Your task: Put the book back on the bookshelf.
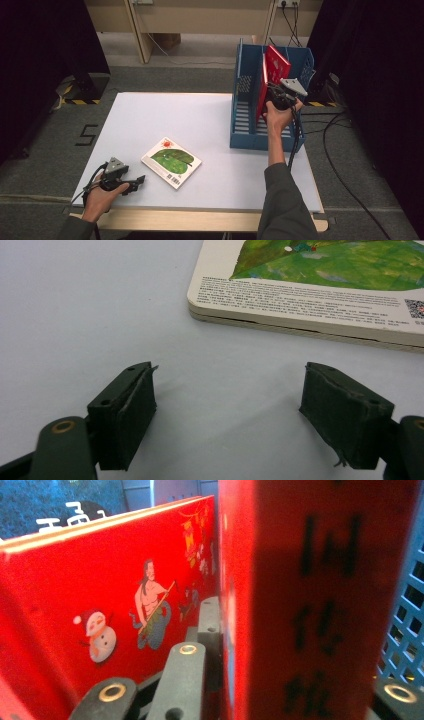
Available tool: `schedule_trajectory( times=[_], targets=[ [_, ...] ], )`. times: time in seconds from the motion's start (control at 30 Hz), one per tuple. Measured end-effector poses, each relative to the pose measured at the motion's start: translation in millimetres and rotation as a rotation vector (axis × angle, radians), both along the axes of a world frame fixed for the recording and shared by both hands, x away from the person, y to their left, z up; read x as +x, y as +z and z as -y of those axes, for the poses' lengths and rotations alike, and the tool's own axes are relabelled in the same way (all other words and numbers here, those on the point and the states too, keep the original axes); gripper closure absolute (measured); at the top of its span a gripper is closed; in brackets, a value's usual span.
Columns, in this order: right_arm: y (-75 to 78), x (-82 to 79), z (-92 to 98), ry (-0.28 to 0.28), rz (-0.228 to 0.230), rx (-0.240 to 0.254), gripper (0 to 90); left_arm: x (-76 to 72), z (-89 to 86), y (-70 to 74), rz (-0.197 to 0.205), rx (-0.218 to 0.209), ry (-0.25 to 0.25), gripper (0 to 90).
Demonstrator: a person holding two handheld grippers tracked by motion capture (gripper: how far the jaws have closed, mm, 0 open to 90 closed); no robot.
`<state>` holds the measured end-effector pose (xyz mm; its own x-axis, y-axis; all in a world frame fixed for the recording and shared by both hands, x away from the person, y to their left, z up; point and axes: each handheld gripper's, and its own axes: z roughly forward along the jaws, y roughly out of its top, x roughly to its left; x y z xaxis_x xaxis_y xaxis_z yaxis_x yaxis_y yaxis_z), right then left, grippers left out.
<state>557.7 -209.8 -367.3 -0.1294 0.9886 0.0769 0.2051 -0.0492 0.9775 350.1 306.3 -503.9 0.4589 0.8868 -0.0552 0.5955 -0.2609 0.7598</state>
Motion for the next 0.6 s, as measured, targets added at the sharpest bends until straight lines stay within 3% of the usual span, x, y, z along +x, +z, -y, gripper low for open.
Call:
schedule_trajectory(
  times=[0.2, 0.3, 0.4, 0.6],
  targets=[
    [-1.6, 2.2, 2.9, 0.023, -0.005, 0.019, 77.8, -0.6, -0.2, -0.4, 0.003, -0.005, 0.005, 20.9],
    [-1.6, 1.7, 3.8, 0.022, -0.019, 0.035, 76.5, -0.5, 0.0, -0.3, 0.003, -0.004, 0.006, 20.9],
    [-3.5, 2.3, 4.5, 0.019, -0.056, 0.008, 76.6, -0.5, 0.0, -0.2, 0.002, -0.004, 0.006, 20.9],
    [-3.7, 0.9, 5.2, 0.013, -0.084, 0.027, 75.7, -0.6, 0.2, -0.4, 0.004, -0.004, 0.007, 20.9]
  ],
)
